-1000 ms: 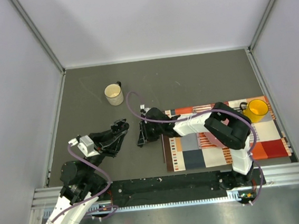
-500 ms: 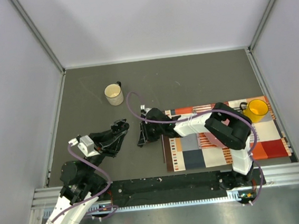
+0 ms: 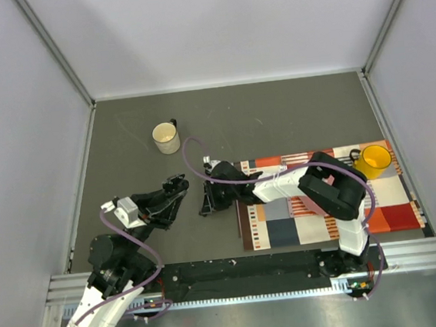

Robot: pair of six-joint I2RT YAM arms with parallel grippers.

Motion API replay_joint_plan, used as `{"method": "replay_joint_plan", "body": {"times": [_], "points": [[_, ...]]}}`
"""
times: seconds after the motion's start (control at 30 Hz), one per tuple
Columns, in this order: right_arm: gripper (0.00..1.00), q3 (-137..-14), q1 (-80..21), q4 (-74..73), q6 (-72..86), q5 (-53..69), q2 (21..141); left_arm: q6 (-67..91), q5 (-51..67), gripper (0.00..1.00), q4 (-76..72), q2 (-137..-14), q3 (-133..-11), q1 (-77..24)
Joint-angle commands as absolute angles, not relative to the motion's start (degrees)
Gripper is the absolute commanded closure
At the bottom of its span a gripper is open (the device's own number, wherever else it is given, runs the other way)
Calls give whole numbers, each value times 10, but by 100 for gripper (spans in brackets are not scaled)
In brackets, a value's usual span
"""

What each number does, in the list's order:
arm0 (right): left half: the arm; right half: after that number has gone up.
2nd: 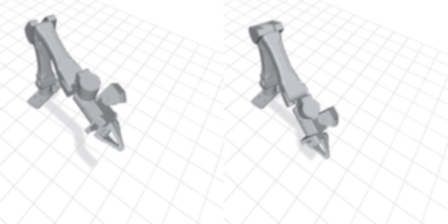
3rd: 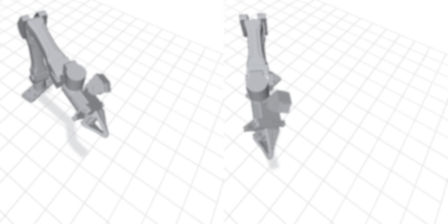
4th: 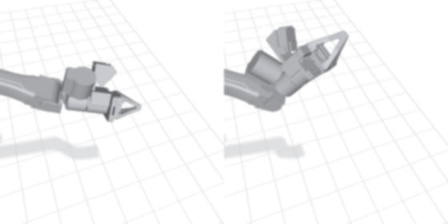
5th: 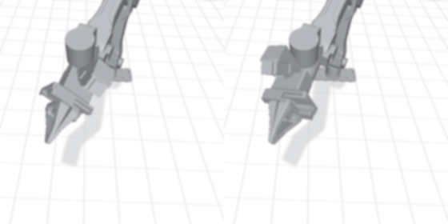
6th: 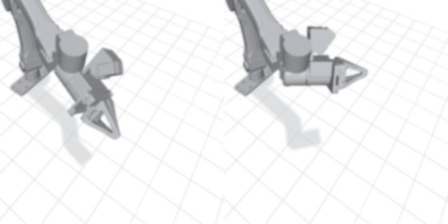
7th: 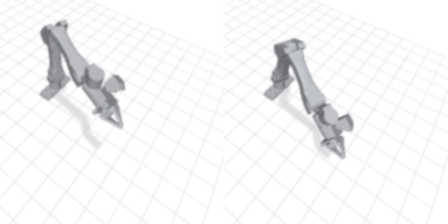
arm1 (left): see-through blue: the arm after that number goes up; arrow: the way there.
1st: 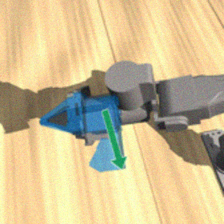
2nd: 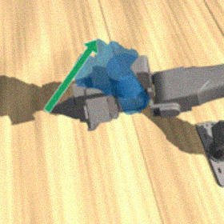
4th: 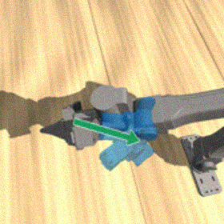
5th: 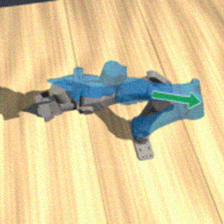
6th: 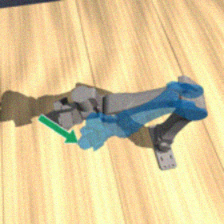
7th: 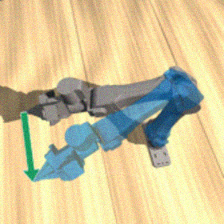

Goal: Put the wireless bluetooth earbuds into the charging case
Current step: Pick up the earbud from the center of the board.

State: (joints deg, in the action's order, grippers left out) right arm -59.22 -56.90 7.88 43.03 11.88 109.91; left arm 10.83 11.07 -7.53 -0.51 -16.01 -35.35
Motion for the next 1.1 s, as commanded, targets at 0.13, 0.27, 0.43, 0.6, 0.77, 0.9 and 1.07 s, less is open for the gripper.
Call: {"method": "replay_joint_plan", "body": {"times": [0.13, 0.27, 0.43, 0.6, 0.77, 0.9, 1.07], "points": [[83, -579, -586, 62, 403, 89, 1092, 116, 109, 100, -87, 43, -166, -355], [91, -573, -587, 75, 402, 83, 1083, 116, 108, 100, -86, 44, -166, -355], [97, -555, -587, 106, 400, 90, 1043, 114, 108, 100, -85, 45, -166, -355], [100, -541, -587, 127, 389, 89, 1008, 115, 108, 100, -84, 45, -166, -355], [100, -522, -587, 127, 381, 46, 964, 115, 107, 100, -85, 45, -166, -355], [100, -504, -586, 121, 375, 12, 917, 113, 110, 100, -86, 45, -166, -355], [100, -466, -587, 134, 332, -23, 832, 115, 110, 100, -94, 43, -165, -355]]}}
